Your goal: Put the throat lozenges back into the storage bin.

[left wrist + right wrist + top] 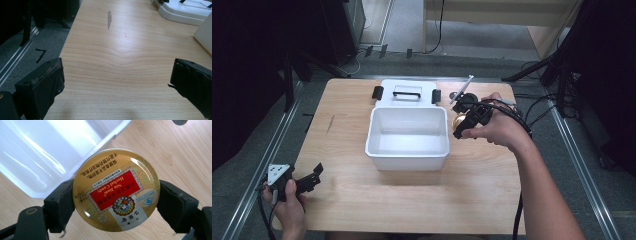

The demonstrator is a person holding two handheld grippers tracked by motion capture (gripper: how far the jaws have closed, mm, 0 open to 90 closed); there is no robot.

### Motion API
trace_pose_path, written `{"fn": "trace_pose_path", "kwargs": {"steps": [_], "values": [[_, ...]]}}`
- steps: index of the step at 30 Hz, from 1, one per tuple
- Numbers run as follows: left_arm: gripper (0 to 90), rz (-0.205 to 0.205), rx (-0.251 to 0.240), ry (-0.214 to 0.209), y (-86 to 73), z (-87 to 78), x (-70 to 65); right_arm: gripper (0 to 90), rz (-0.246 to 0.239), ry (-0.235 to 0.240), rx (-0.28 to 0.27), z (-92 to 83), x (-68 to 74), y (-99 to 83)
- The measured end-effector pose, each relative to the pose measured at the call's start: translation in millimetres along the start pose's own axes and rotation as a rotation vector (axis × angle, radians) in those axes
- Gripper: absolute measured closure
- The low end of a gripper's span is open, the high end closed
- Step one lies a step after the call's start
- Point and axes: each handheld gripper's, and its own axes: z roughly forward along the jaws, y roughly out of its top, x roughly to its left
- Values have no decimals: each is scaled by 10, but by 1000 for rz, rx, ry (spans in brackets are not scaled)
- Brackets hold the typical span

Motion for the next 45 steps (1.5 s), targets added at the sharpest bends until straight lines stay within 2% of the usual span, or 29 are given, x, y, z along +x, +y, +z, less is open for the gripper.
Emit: {"fn": "trace_pose_path", "kwargs": {"steps": [13, 26, 45], "values": [[0, 0, 3, 2, 1, -2, 2, 211, -46, 4, -6, -51, 121, 204], [0, -3, 4, 0, 1, -2, 6, 210, -109, 12, -22, 58, 295, 398], [0, -10, 1, -2, 2, 1, 11, 210, -159, 37, -14, 232, 412, 554]]}}
